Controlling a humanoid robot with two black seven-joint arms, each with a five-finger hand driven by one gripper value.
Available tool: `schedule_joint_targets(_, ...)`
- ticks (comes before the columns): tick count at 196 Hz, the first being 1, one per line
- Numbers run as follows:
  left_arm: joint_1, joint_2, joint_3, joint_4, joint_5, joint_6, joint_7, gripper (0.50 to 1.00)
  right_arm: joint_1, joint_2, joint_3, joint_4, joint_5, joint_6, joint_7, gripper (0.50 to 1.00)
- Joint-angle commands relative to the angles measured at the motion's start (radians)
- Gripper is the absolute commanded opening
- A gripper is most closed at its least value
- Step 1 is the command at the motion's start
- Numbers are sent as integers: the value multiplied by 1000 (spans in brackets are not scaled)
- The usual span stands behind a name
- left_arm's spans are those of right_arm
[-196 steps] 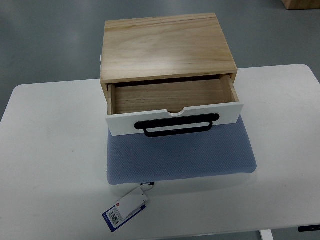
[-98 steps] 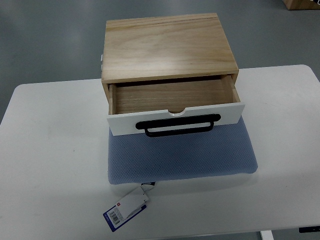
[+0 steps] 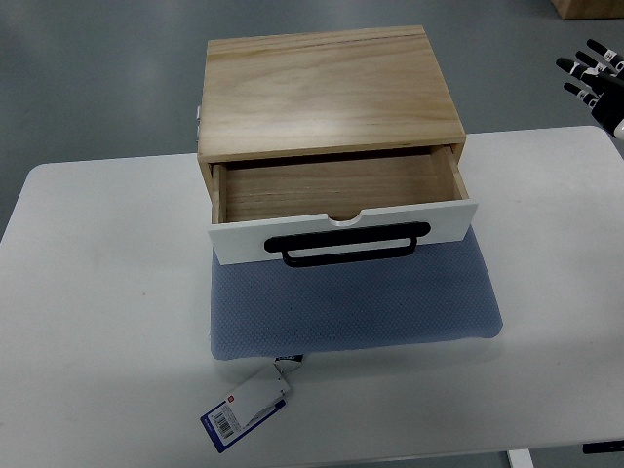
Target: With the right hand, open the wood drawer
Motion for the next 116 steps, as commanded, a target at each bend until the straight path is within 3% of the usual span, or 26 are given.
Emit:
schedule_joint_targets(1,0,0,0,0,0,0,0,1000,-28,32,50,1,-6,5,-5,930)
schedule_joint_targets(56,0,0,0,0,0,1,0,1000,-98,131,194,1,-159,12,-8,932)
schedule_joint_targets(116,0,0,0,0,0,0,0,1000,-146,194,241,1,-162,11,2,934)
